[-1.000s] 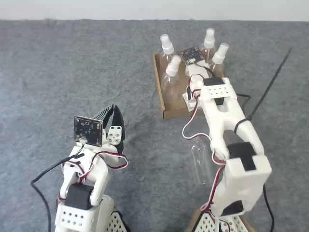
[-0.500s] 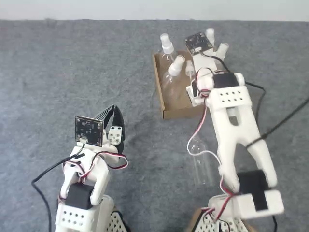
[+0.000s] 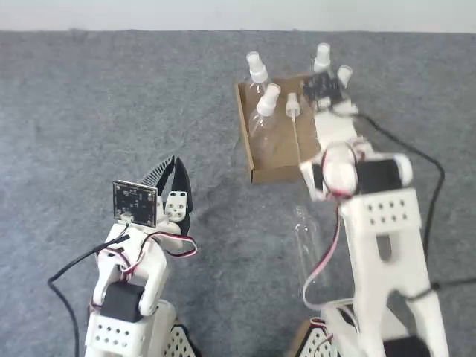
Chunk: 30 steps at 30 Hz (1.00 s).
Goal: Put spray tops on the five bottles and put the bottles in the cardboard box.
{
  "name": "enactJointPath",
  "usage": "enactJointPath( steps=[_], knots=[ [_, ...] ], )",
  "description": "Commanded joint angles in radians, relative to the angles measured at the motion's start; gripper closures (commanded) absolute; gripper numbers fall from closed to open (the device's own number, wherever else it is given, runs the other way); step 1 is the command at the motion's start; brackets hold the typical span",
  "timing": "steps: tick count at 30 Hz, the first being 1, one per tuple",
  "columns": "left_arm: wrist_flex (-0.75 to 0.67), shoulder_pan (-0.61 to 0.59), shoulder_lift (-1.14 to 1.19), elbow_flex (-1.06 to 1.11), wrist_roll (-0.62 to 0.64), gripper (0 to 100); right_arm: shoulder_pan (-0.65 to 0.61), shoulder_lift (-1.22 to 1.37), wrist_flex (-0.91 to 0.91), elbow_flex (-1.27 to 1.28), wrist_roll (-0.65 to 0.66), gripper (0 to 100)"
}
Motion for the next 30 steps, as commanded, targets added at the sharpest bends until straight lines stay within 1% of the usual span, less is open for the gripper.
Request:
enactJointPath(
  steps=[1, 4, 8, 11, 16, 22, 30],
  knots=[
    [-0.003, -0.003, -0.012, 0.068, -0.008, 99, 0.001, -0.225, -0.081, 0.239, 0.014, 88.7],
    [-0.002, -0.003, -0.012, 0.162, -0.008, 99, -0.005, -0.338, -0.11, 0.394, 0.014, 88.7],
    [0.034, -0.017, -0.012, 0.163, -0.006, 99, 0.001, -0.479, -0.122, 0.563, 0.014, 88.7],
    [0.04, -0.052, -0.012, 0.163, -0.002, 99, 0.001, -0.579, -0.131, 0.664, 0.014, 88.7],
    [0.075, -0.137, -0.005, 0.163, -0.005, 99, -0.001, -0.736, -0.211, 0.819, 0.014, 88.7],
    [0.164, -0.137, -0.005, 0.163, -0.002, 99, 0.002, -0.889, -0.255, 0.991, 0.014, 88.7],
    [0.176, -0.144, -0.005, 0.163, -0.005, 99, 0.002, -1.181, -0.249, 1.186, 0.014, 88.7]
  ],
)
